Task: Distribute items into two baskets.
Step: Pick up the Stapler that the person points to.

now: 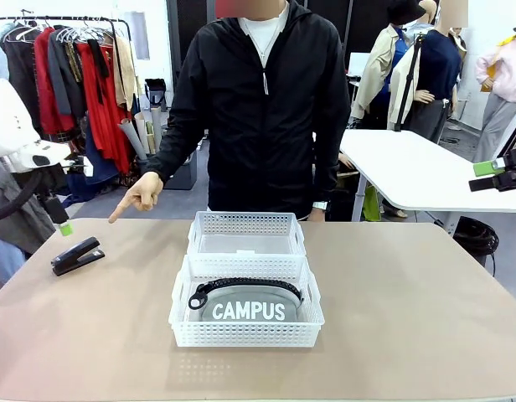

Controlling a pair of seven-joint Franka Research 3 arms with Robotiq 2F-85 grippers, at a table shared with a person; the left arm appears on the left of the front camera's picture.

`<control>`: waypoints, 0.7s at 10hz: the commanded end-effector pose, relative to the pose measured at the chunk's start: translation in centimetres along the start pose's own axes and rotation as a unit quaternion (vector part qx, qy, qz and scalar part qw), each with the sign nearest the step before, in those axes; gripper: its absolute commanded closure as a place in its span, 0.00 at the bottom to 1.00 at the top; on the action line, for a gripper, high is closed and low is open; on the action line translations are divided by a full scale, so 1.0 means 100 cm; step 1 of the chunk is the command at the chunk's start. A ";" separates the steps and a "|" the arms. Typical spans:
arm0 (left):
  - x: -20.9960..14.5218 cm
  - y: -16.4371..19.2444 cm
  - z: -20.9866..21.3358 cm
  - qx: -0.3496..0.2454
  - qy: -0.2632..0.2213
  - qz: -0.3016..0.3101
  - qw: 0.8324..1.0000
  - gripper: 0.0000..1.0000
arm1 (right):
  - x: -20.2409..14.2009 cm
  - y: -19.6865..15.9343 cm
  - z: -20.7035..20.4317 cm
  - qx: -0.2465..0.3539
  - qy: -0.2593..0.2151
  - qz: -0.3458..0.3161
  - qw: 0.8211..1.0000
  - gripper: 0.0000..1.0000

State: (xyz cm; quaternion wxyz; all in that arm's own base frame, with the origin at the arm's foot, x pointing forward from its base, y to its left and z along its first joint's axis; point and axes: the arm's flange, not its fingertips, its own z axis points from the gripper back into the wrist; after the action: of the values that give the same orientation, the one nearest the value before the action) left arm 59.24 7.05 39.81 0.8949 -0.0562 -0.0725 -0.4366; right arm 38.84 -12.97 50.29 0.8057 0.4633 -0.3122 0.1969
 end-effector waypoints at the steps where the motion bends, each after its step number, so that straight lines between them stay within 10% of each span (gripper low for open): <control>1: 0.001 0.001 -0.007 0.017 -0.005 -0.020 1.000 0.00 | 0.001 0.002 0.000 0.001 -0.001 0.001 1.000 0.00; 7: 0.004 -0.008 -0.033 0.020 0.018 -0.036 0.999 0.00 | 0.001 0.002 0.000 0.001 -0.001 0.001 1.000 0.00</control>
State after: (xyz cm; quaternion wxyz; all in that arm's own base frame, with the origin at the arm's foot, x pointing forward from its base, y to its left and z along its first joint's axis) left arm 59.31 5.88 36.97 0.8818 -0.0377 -0.0655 -0.4656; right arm 38.84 -12.97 50.29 0.8057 0.4633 -0.3122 0.1969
